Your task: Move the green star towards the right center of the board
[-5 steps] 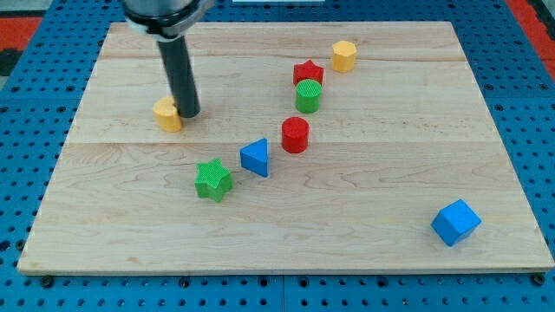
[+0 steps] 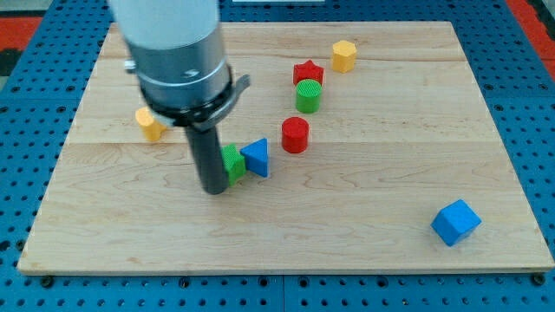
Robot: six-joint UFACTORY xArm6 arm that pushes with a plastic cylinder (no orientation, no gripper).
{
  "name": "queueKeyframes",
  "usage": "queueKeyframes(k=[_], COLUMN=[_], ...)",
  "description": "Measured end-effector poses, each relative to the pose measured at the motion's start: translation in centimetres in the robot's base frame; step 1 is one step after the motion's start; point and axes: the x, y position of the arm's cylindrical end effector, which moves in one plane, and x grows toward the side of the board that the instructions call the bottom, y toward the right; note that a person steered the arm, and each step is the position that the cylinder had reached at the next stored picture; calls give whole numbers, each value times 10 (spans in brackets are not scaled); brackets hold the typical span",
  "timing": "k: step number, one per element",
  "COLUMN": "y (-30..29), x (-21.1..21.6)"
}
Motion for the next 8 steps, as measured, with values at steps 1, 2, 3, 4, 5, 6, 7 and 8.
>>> queueKeyframes(k=[1,2,3,4,5,6,7,8], y=[34,61,77,72,52,72,16,-29], x=[-6,-9,-22,-38,-42,9,37,28])
